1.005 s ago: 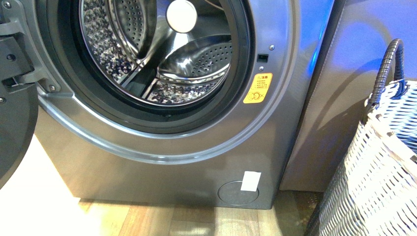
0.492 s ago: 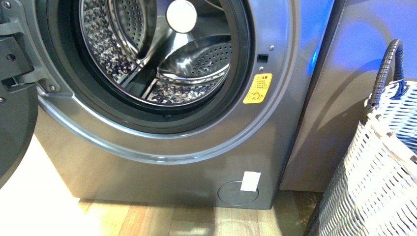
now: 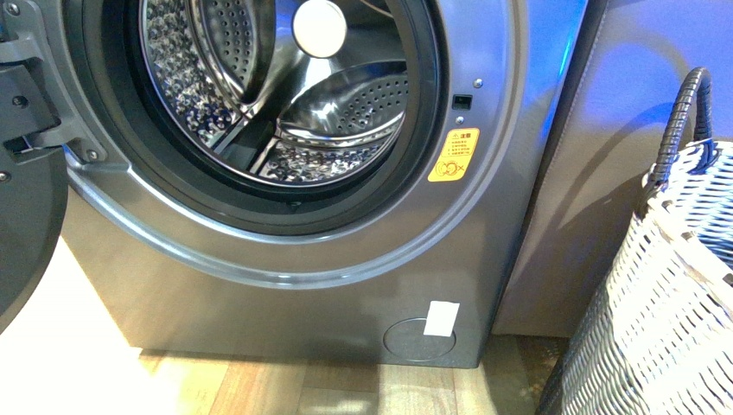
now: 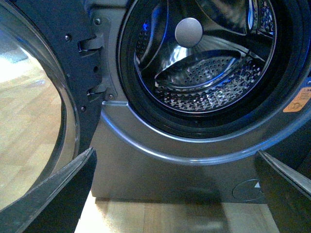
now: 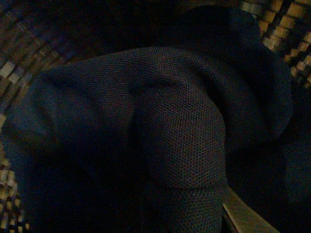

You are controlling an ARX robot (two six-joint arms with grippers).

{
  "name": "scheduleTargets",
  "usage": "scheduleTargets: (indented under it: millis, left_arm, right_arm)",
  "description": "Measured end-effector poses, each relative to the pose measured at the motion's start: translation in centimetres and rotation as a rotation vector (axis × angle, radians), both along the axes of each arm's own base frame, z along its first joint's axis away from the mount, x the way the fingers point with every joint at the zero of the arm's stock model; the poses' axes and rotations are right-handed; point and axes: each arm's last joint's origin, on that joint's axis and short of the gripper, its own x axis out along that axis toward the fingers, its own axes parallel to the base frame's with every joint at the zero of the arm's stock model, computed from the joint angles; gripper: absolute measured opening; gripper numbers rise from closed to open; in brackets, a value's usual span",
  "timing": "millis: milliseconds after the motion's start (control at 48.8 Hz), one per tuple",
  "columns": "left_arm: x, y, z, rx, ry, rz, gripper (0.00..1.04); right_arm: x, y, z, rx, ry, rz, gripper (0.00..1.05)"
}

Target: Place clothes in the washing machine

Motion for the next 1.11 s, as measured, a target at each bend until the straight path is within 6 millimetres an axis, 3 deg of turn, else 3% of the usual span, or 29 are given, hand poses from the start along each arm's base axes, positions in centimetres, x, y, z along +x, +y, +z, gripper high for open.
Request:
scheduleTargets:
  millis: [82, 226, 697, 841, 1046, 1107]
  left_arm:
    - [0.0, 0.0, 0.0, 0.000, 0.000, 0.000, 0.98]
    - [0.0, 0.0, 0.0, 0.000, 0.000, 0.000, 0.98]
    - [0.0, 0.0, 0.0, 0.000, 0.000, 0.000, 0.98]
    - [0.0, 0.0, 0.0, 0.000, 0.000, 0.000, 0.98]
    - [0.0, 0.0, 0.0, 0.000, 0.000, 0.000, 0.98]
    - [0.0, 0.0, 0.0, 0.000, 0.000, 0.000, 0.98]
  right_arm:
    - [-0.4, 0.1, 4.3, -0.042, -0.117, 0.010, 0.18]
    - [-3.1, 1.7, 11.2, -0.106, -0.287, 0.049, 0.18]
    - [-7.6, 5.7, 24.1, -0.266, -0.636, 0.142, 0.18]
    - [-8.8, 7.2, 30.3, -0.260, -0.771, 0.168, 0.18]
    - [-9.0, 8.3, 40.4, -0.194, -0.936, 0.216, 0.18]
    - [-9.0, 9.2, 44.5, -0.133, -0.973, 0.291, 0.18]
